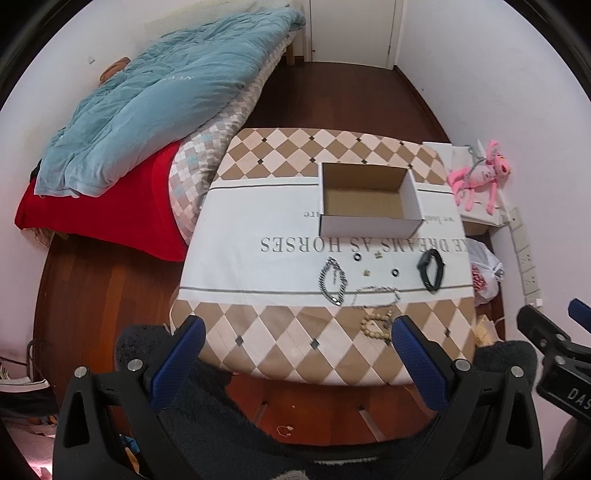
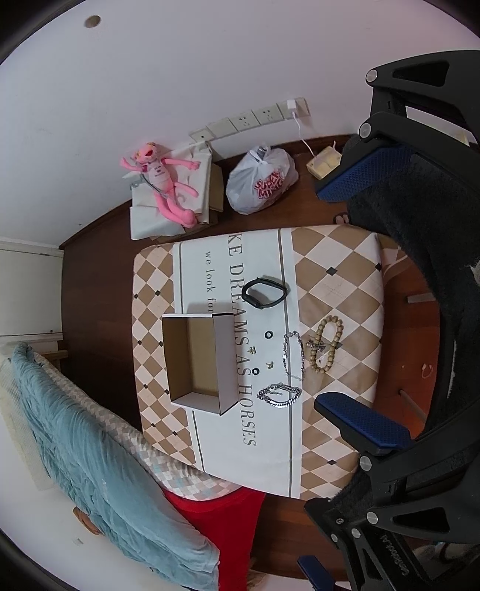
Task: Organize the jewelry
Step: 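Grasp the silver chain with the left tool while the right tool grasps the wooden-bead bracelet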
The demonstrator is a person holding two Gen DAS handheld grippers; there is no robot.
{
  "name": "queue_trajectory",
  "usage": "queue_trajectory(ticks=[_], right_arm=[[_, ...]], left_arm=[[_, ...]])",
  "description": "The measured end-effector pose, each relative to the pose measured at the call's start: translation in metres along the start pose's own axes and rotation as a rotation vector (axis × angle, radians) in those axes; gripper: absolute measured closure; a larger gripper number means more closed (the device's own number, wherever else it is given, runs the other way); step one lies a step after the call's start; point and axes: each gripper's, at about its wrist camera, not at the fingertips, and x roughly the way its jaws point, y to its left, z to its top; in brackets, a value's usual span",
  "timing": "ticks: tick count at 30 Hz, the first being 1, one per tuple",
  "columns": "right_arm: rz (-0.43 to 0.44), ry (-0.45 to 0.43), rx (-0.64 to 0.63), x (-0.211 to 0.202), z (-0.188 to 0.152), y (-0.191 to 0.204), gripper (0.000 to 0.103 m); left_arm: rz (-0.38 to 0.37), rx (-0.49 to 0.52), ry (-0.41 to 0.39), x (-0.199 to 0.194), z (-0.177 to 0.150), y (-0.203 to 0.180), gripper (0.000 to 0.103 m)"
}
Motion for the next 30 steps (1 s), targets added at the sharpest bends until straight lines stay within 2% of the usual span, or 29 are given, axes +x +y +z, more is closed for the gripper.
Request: queue_trajectory(ticks=[3, 6, 13, 16, 18, 23, 25, 27, 28, 30], right_arm=[[0.019, 0.025, 0.020, 0.025, 0.004, -0.007, 0.000], [0.033, 0.069, 0.044, 0.056, 0.006, -0.014, 0.000], [0.075, 0.234, 0.075, 0.150, -0.005, -0.017, 0.001], [0.078, 0.293, 0.060, 0.186, -0.015, -0.008, 0.009], [0.090, 0.323, 0.047, 0.204, -0.022, -0.002, 0.023], [0.102, 0.385, 0.002, 0.241, -0.038, 0.015, 0.041], [0.104, 0.403, -0.018, 0.252, -0.044, 0.022, 0.049], [0.094, 0.416, -0.041, 0.259, -0.048, 0.028, 0.058], [0.085, 0.393, -0.058, 0.257, -0.048, 0.032, 0.058], [0.069, 0.369, -0.087, 0.258, -0.049, 0.039, 0.065]], left_arm=[[0.025, 0.004, -0.003, 0.018, 0.006, 0.001, 0.000], [0.045, 0.002, 0.030, 0.049, 0.014, 0.001, 0.000], [0.079, 0.024, 0.112, 0.120, 0.014, -0.004, 0.000], [0.090, 0.048, 0.156, 0.147, 0.012, -0.008, 0.000], [0.103, 0.061, 0.188, 0.165, 0.009, -0.009, 0.000], [0.116, 0.096, 0.218, 0.196, 0.002, -0.010, 0.001], [0.102, 0.089, 0.240, 0.203, -0.001, -0.006, 0.006], [0.086, 0.078, 0.259, 0.209, -0.003, -0.003, 0.012], [0.084, 0.073, 0.268, 0.211, -0.004, -0.001, 0.013], [0.074, 0.063, 0.275, 0.215, -0.004, 0.001, 0.013]])
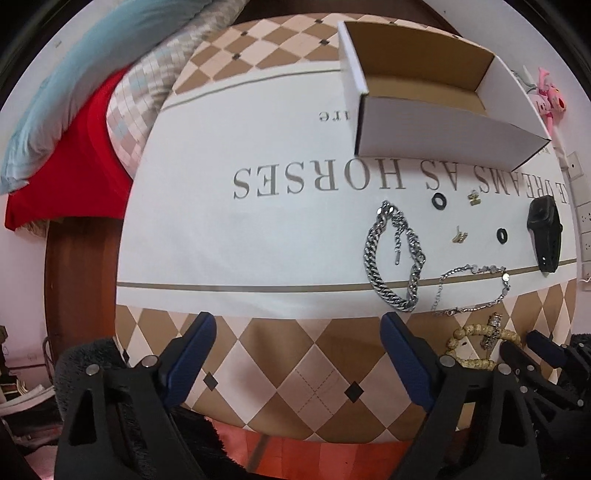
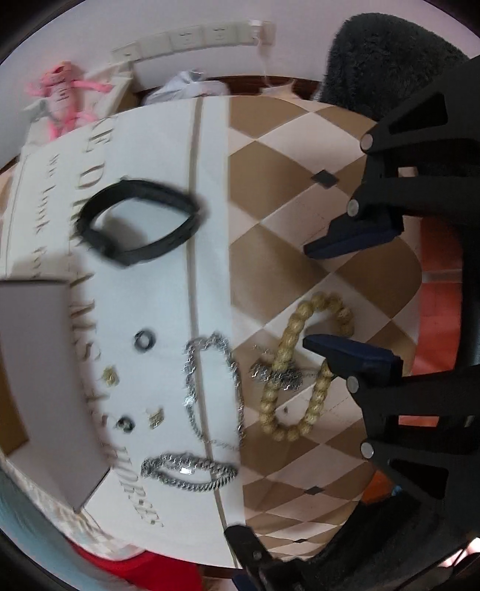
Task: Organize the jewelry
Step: 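Grasp the silver chain with the left tool while the right tool grasps the wooden-bead bracelet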
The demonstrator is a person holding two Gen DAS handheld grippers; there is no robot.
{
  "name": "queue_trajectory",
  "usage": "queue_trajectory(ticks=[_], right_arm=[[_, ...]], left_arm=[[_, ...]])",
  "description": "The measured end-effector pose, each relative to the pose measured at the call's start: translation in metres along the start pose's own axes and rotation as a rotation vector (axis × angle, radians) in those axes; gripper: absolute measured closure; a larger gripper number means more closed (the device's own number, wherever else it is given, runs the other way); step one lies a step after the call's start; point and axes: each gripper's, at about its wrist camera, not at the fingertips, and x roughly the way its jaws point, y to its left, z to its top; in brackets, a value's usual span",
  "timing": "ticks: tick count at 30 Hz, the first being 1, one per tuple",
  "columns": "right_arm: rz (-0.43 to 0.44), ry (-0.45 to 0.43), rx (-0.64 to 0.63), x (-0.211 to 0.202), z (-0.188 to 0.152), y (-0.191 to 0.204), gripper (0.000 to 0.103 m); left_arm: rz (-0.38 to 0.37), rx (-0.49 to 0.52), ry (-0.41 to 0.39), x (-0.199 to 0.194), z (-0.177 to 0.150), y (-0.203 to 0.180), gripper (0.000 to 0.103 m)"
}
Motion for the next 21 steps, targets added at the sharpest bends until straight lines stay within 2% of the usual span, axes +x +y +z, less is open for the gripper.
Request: queue_trajectory(ticks=[1, 2, 3, 5, 7, 11, 14, 17, 18, 19, 21], right_arm=[[-0.032, -0.020, -0.014, 0.000, -0.001, 0.003, 0.071], [-0.033, -0.034, -0.020, -0.001, -0.001, 0.005, 0.091], [-0.036, -0.037, -0.007, 0.000, -0.002, 0.004, 0.093], [-0.042, -0.047, 0.044, -0.001, -0.003, -0.005, 0.093], [-0.055, -0.064, 0.102, -0.001, -0.004, -0.020, 0.093], [-0.027, -0.060, 0.162, -0.002, -0.004, -0.037, 0.093], [-0.009, -0.037, 0.181, -0.002, 0.001, -0.043, 0.093], [-0.022, -0.038, 0.177, -0.002, 0.002, -0.045, 0.093], [-0.025, -0.037, 0.175, 0.000, 0.003, -0.047, 0.093], [-0.030, -0.034, 0.169, 0.000, 0.003, -0.046, 0.093], [-0.041, -0.029, 0.155, 0.001, 0.004, -0.042, 0.093]], left_arm=[[-0.012, -0.003, -0.001, 0.002, 0.001, 0.001, 0.014], [-0.021, -0.005, 0.000, 0.003, 0.002, 0.001, 0.014], [-0.031, -0.006, 0.000, 0.004, 0.004, 0.001, 0.018], [-0.052, 0.000, -0.005, 0.005, 0.007, -0.001, 0.025], [-0.079, -0.003, 0.000, 0.009, 0.011, -0.003, 0.026], [-0.148, -0.024, 0.041, 0.026, 0.024, -0.005, 0.029], [-0.165, -0.033, 0.069, 0.039, 0.031, -0.009, 0.044], [-0.144, -0.006, 0.028, 0.039, 0.040, -0.012, 0.052], [-0.144, 0.000, 0.014, 0.038, 0.042, -0.013, 0.064], [-0.146, 0.010, 0.003, 0.036, 0.043, -0.014, 0.081], [-0.152, 0.036, -0.003, 0.036, 0.047, -0.017, 0.097]])
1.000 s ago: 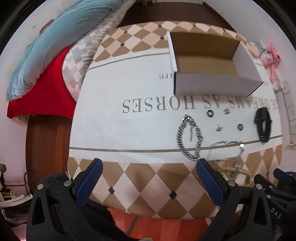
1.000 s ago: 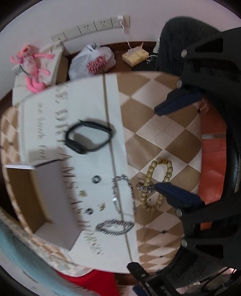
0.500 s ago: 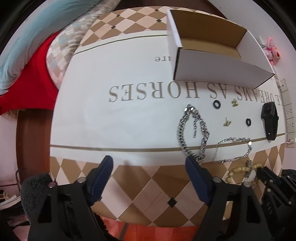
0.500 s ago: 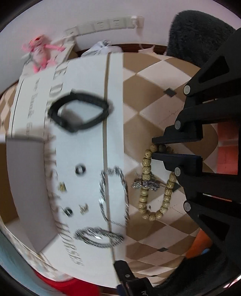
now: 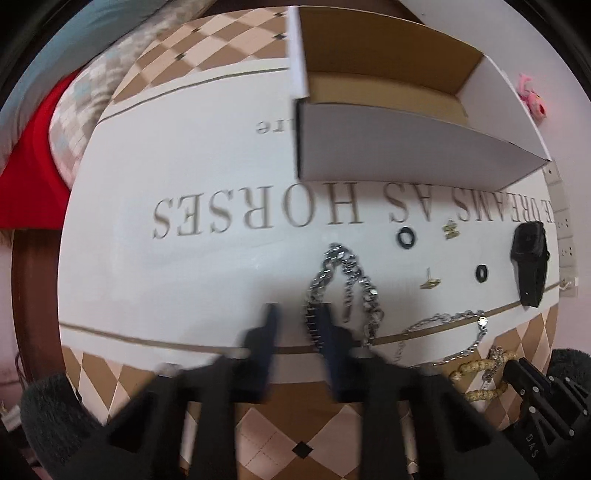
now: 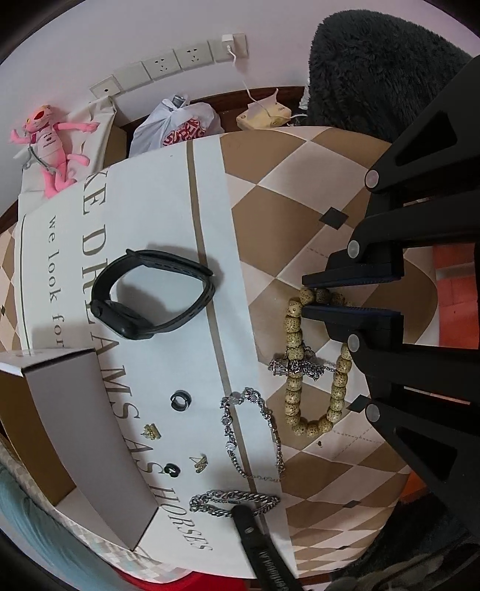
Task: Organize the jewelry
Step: 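Grasp the silver chain with the left tool while the right tool grasps the wooden-bead bracelet, then carry chain and bead bracelet into the cardboard box while both tools open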
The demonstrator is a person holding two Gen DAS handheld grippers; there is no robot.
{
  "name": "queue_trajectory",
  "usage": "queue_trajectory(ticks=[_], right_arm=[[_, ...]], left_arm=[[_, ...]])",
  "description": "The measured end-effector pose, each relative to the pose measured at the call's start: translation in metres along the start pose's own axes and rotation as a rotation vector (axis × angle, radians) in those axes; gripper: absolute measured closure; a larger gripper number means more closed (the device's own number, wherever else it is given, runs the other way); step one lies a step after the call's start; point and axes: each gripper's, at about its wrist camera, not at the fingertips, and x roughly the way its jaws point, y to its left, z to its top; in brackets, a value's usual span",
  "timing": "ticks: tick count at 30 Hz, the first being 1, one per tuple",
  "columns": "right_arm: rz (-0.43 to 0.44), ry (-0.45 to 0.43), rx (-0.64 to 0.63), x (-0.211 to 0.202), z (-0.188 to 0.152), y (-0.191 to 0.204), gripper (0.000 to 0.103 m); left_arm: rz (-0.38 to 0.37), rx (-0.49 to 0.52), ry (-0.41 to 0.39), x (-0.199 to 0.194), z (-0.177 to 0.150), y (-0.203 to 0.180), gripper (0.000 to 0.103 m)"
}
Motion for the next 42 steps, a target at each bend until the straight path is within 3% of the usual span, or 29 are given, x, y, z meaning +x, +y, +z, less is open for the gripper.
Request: queue_trajectory(ticks=[4, 15, 26, 35, 42], right_arm=[[0.007, -0.007, -0.006, -0.005, -0.002, 0.009, 0.093], [0.158, -0.096, 0.021, -0.046, -0.012, 0.005, 0.094], [0.253, -0.217, -0.001, -0.106, 0.008, 0.006, 0.094], [0.359, -0.346, -0.050, -0.178, 0.063, 0.015, 0.094], [0.372, -0.390, -0.080, -0.182, 0.133, 0.036, 0.094]], left_arm=[[-0.009, 0.010, -0.019, -0.003, 0.000, 0.003, 0.097], [-0.047, -0.021, -0.125, -0.059, -0.030, 0.034, 0.098], [-0.102, -0.024, -0.234, -0.121, -0.030, 0.010, 0.098], [-0.196, -0.002, -0.328, -0.182, 0.017, -0.002, 0.098], [-0.222, 0.029, -0.317, -0.174, 0.084, -0.013, 0.098]])
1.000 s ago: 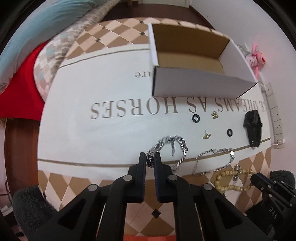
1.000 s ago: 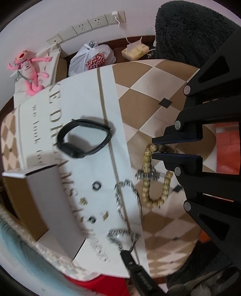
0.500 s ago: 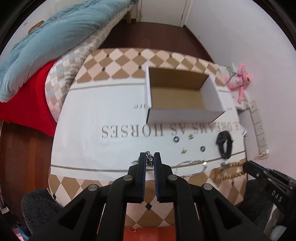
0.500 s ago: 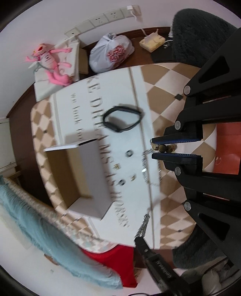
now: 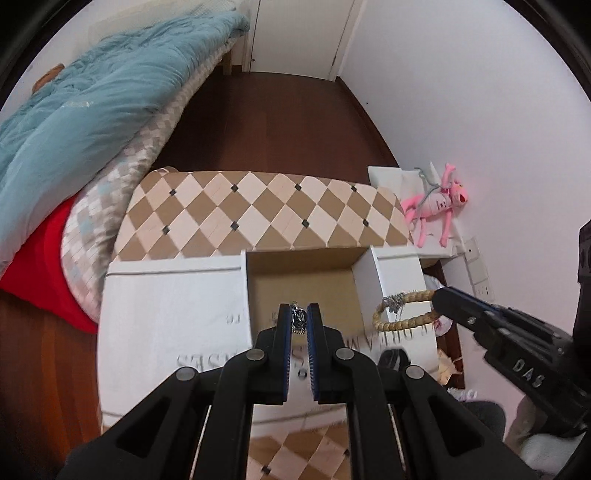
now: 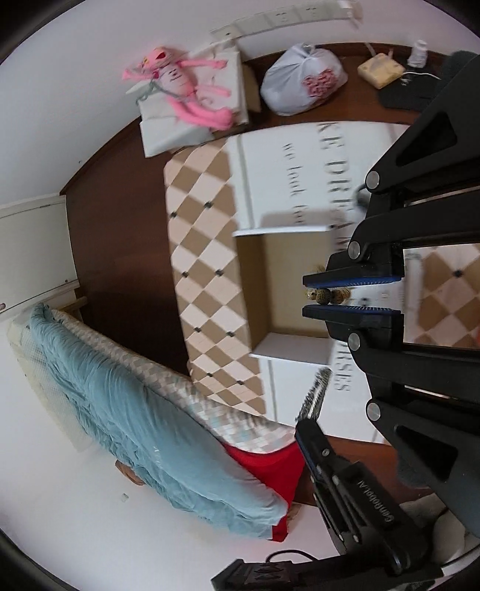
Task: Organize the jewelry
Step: 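Carry chain and bead bracelet into the cardboard box while both tools open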
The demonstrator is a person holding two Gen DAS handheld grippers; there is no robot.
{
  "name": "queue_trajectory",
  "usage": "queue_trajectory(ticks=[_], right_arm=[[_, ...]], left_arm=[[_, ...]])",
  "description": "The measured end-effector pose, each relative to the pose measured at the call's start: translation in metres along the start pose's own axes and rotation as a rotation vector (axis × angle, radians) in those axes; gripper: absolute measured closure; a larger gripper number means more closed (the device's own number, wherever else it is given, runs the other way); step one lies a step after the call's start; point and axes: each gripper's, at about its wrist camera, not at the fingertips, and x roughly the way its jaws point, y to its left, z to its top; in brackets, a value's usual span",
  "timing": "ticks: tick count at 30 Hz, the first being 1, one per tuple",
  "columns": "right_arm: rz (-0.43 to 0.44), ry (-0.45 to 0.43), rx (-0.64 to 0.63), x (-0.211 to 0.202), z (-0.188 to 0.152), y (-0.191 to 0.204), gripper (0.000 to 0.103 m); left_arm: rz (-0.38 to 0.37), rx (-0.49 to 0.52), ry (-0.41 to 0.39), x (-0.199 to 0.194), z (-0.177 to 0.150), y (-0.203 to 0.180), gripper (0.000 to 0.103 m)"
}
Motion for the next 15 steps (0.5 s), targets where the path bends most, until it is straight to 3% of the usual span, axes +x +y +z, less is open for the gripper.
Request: queue_trajectory(ticks=[11, 15], right_arm=[[-0.026, 0.093, 0.018, 0.080, 0.049, -0.012, 0.093], [-0.013, 0.226, 0.028, 0.117, 0.046, -0.021, 0.092]], left_arm=[[-0.003, -0.020, 0.138, 0.078, 0.040, 0.009, 0.096], [0.041, -0.045, 0.167, 0.088, 0.044, 0.017, 0.093]])
